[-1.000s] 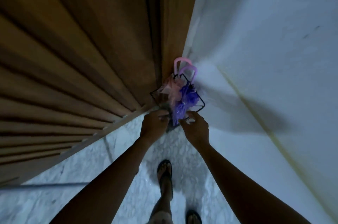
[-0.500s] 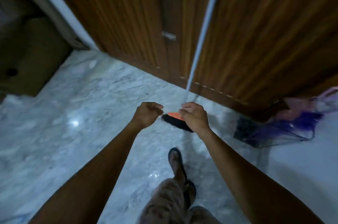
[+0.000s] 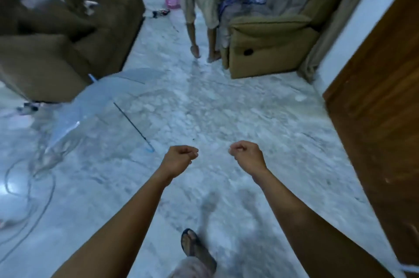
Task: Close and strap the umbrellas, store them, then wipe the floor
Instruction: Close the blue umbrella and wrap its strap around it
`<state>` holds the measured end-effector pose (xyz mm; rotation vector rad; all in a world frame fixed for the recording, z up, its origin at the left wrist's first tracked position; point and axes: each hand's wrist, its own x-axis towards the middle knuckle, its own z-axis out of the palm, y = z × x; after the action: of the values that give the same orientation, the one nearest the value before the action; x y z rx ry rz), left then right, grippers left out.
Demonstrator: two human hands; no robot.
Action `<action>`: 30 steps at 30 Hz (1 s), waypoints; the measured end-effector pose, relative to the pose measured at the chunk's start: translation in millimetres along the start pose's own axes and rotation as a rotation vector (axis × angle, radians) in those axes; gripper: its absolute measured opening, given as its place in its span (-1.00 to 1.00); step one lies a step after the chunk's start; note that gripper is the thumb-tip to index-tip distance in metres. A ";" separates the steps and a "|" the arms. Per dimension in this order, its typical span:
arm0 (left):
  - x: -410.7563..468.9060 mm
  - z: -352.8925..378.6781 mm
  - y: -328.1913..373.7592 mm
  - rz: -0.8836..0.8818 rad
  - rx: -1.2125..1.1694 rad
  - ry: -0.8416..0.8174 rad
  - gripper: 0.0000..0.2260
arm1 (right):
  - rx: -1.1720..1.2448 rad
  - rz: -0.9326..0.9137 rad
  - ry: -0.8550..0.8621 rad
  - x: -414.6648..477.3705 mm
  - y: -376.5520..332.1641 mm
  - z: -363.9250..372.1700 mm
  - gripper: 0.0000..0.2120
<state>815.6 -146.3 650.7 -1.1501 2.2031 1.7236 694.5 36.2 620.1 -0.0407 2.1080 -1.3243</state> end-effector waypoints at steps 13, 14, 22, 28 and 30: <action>168.6 -231.9 -45.5 -0.249 -0.413 0.393 -0.80 | -0.196 -0.035 -0.464 177.1 -159.4 262.5 -0.92; 189.6 -240.4 -45.3 -0.279 -0.456 0.401 -0.79 | -0.188 -0.019 -0.472 200.0 -169.1 276.1 -0.91; 378.8 -300.1 -51.3 -0.530 -0.867 0.555 -0.75 | -0.159 0.273 -0.610 380.8 -224.5 406.6 -0.89; 437.8 -306.2 -81.9 -0.575 -0.988 0.616 -0.72 | -0.216 0.320 -0.738 447.7 -212.9 457.5 -0.81; 437.1 -294.0 -102.1 -0.562 -0.911 0.713 -0.64 | -0.251 0.200 -0.719 458.7 -196.5 461.8 -0.74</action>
<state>672.6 -621.4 446.4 -2.5763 0.9463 2.2653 516.0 -588.5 419.8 -0.3485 1.5879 -0.7594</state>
